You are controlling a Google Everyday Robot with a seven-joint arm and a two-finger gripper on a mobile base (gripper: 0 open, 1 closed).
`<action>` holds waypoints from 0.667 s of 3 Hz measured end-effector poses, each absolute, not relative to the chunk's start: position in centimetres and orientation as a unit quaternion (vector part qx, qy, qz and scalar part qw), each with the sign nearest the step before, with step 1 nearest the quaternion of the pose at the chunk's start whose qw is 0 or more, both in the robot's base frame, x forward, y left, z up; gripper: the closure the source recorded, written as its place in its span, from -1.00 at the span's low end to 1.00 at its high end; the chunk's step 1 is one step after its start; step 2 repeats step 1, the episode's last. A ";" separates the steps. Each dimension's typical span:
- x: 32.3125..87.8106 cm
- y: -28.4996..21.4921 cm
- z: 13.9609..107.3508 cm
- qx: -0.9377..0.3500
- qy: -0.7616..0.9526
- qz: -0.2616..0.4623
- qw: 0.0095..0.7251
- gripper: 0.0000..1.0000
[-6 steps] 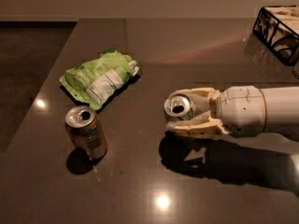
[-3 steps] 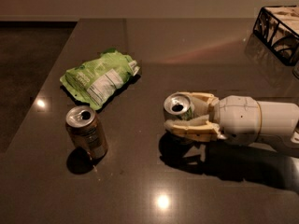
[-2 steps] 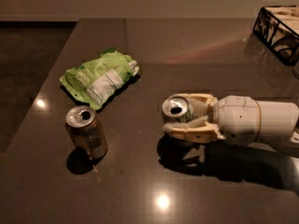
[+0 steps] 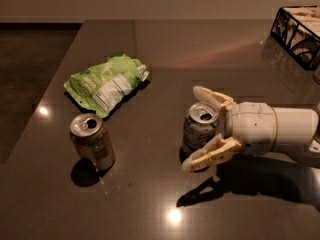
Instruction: Place 7up can upright
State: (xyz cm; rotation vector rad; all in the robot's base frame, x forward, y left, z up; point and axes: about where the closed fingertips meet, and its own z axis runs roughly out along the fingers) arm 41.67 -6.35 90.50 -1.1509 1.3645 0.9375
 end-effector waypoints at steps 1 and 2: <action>41.7 -6.3 90.5 -0.483 0.572 0.393 0.533 -1.00; 41.7 -6.3 90.5 -0.483 0.572 0.393 0.533 -1.00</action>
Offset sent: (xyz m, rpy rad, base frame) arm 0.0000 0.0000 0.0000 0.0000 0.0000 0.0000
